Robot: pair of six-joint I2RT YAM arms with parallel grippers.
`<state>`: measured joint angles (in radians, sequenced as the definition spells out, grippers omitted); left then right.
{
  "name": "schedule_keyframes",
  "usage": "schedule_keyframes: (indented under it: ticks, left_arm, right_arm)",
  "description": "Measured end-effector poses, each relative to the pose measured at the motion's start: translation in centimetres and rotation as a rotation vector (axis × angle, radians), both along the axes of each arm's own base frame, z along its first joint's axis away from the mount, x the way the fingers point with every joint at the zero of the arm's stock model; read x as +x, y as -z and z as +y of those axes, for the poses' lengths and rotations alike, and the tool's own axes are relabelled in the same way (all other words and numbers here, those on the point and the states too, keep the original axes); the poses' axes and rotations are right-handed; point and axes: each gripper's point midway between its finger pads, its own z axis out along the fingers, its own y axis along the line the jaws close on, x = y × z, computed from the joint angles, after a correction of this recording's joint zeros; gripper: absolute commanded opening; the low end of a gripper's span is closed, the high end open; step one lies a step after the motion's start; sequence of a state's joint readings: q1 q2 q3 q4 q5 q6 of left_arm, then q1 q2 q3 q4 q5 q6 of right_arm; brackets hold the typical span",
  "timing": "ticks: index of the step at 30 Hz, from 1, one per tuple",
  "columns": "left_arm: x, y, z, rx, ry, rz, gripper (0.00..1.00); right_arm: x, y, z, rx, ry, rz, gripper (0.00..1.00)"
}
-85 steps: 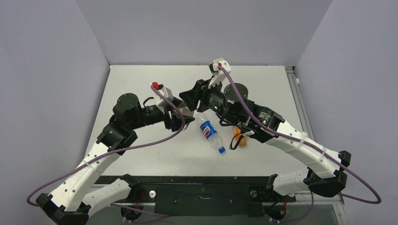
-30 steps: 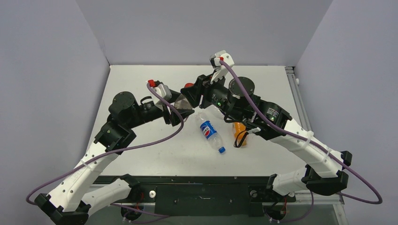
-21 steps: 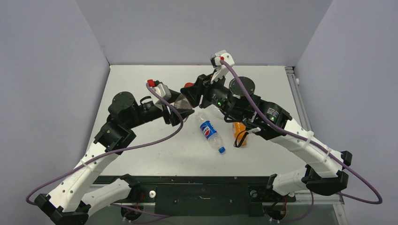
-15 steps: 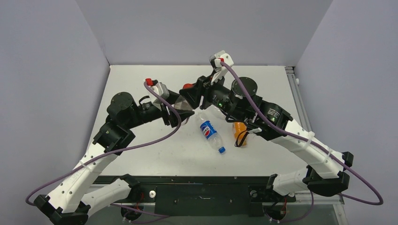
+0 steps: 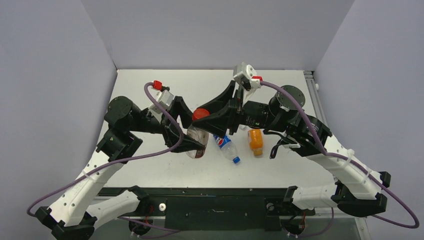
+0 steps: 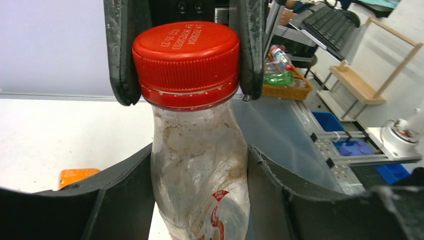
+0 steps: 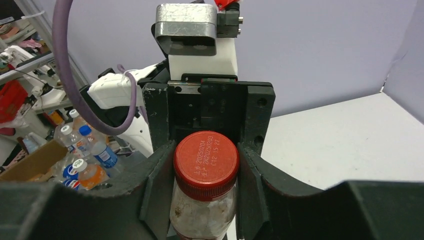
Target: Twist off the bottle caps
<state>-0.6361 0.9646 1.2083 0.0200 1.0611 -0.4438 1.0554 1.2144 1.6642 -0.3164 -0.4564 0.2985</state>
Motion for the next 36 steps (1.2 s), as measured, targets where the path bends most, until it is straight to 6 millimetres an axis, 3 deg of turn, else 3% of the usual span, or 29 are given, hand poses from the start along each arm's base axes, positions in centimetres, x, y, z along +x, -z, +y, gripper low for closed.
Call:
schedule_keyframes:
  ticks: [1, 2, 4, 6, 11, 17, 22, 25, 27, 32, 36]
  left_arm:
    - [-0.3, 0.0, 0.1, 0.004, 0.019, 0.005, 0.00]
    - [-0.5, 0.1, 0.1, 0.007, 0.030, 0.008, 0.00]
    - [-0.4, 0.3, 0.0, 0.012, 0.035, 0.012, 0.00]
    - [0.3, 0.8, -0.3, 0.026, 0.007, 0.017, 0.00]
    - [3.5, 2.5, -0.6, 0.064, -0.161, -0.036, 0.00]
    - [6.8, 3.4, 0.2, 0.078, -0.366, -0.138, 0.00]
    - [8.0, 3.3, 0.7, 0.080, -0.441, -0.175, 0.00]
    - [8.4, 3.5, 0.8, 0.087, -0.461, -0.179, 0.00]
    - [8.5, 3.5, 0.8, 0.088, -0.467, -0.181, 0.00]
    - [8.6, 3.7, 0.8, 0.090, -0.470, -0.179, 0.00]
    - [8.6, 4.1, 0.8, 0.097, -0.469, -0.172, 0.00]
  right_arm:
    - [-0.3, 0.0, 0.0, -0.001, -0.015, -0.002, 0.49]
    - [-0.3, 0.1, 0.0, -0.004, -0.019, -0.001, 0.72]
    - [0.0, 0.3, 0.0, -0.011, 0.005, 0.006, 0.79]
    - [0.9, 0.5, -0.1, -0.020, 0.075, 0.010, 0.81]
    - [4.5, 0.8, -1.5, -0.024, 0.367, 0.044, 0.82]
    - [7.4, 1.3, -1.5, -0.062, 0.539, 0.091, 0.65]
    - [8.5, 3.6, -0.1, -0.124, 0.569, 0.123, 0.51]
    - [8.4, 4.0, 0.2, -0.132, 0.564, 0.130, 0.38]
    - [8.3, 3.8, 0.2, -0.127, 0.563, 0.131, 0.35]
    - [8.3, 3.9, 0.2, -0.128, 0.562, 0.132, 0.53]
    - [8.3, 3.7, 0.3, -0.120, 0.560, 0.130, 0.50]
